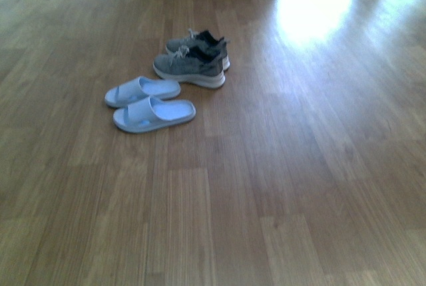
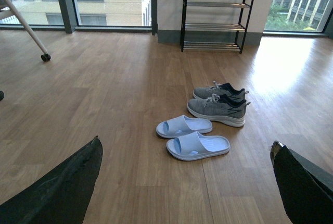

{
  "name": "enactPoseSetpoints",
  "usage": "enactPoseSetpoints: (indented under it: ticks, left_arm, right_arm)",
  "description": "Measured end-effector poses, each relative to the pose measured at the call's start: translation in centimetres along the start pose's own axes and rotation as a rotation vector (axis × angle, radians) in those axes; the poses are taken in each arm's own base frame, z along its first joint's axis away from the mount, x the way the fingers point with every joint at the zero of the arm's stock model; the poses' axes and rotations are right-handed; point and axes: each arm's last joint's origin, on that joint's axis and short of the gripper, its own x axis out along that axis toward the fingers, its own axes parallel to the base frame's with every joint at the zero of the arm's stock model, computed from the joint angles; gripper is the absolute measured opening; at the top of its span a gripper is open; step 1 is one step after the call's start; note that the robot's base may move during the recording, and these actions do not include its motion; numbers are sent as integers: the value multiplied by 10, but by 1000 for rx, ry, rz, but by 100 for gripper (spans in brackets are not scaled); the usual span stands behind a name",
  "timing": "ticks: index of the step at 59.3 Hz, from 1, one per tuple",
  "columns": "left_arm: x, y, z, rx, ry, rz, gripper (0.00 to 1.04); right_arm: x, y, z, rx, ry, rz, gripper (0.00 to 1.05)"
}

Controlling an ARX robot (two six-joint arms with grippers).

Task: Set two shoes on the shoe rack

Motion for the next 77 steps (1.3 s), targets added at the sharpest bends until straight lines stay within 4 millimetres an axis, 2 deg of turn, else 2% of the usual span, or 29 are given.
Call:
enactPoseSetpoints:
  ticks: [77]
  left_arm:
    - [0,0,0,0,0,0,95]
  right_arm:
    - [0,0,0,0,0,0,95]
